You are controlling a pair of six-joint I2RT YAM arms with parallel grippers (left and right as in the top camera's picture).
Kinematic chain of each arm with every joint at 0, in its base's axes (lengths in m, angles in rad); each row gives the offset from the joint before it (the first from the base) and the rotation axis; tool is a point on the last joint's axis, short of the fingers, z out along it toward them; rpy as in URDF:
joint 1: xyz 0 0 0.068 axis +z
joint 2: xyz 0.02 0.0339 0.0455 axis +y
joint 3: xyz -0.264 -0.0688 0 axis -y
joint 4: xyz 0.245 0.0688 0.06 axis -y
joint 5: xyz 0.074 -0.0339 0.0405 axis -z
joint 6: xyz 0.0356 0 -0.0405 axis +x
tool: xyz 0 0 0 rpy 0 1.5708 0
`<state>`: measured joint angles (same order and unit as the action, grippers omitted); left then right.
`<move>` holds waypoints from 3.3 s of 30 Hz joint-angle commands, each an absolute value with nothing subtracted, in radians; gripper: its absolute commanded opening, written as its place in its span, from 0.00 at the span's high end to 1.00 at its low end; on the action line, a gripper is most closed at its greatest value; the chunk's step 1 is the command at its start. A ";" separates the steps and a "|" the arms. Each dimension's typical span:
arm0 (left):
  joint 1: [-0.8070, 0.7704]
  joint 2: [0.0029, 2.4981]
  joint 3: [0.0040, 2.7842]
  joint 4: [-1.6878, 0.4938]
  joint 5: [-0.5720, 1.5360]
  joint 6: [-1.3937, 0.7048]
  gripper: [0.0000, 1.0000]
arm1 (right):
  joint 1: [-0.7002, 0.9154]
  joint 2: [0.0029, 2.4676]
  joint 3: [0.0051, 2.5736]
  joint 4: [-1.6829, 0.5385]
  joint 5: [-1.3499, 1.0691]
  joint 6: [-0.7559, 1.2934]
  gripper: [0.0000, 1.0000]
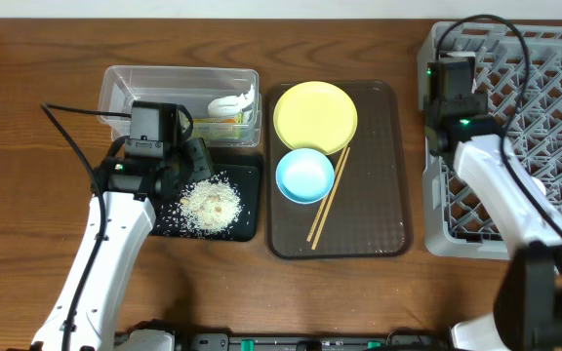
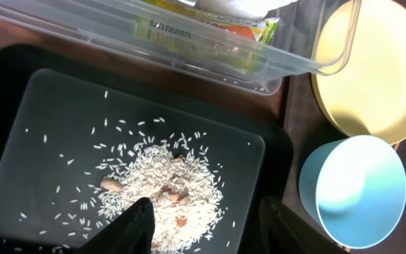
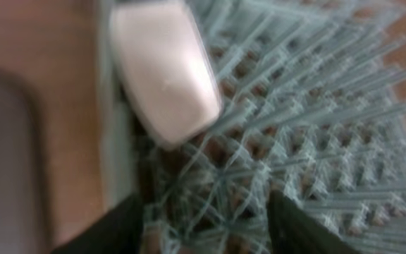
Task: Sort waste into correct bins and load items into the dishwasher rack
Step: 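Withdraw the right gripper and hover over the rack's front edge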
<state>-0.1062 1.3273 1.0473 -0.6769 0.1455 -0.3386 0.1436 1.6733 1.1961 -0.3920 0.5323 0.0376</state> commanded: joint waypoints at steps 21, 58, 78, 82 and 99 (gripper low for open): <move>-0.102 1.328 1.051 -0.695 0.129 -0.326 0.48 | 0.157 1.598 1.067 -0.907 0.127 0.327 0.82; -0.102 1.346 1.051 -0.699 0.129 -0.326 0.49 | 0.084 1.545 1.087 -0.543 0.194 0.257 0.85; -0.102 1.346 1.051 -0.702 0.130 -0.326 0.48 | 0.052 1.532 1.084 -0.776 0.123 0.276 0.87; -0.102 1.346 1.051 -0.703 0.130 -0.326 0.48 | 0.052 1.532 1.084 -0.805 0.122 0.277 0.87; -0.102 1.346 1.051 -0.702 0.130 -0.326 0.48 | 0.052 1.531 1.084 -0.876 0.122 0.276 0.83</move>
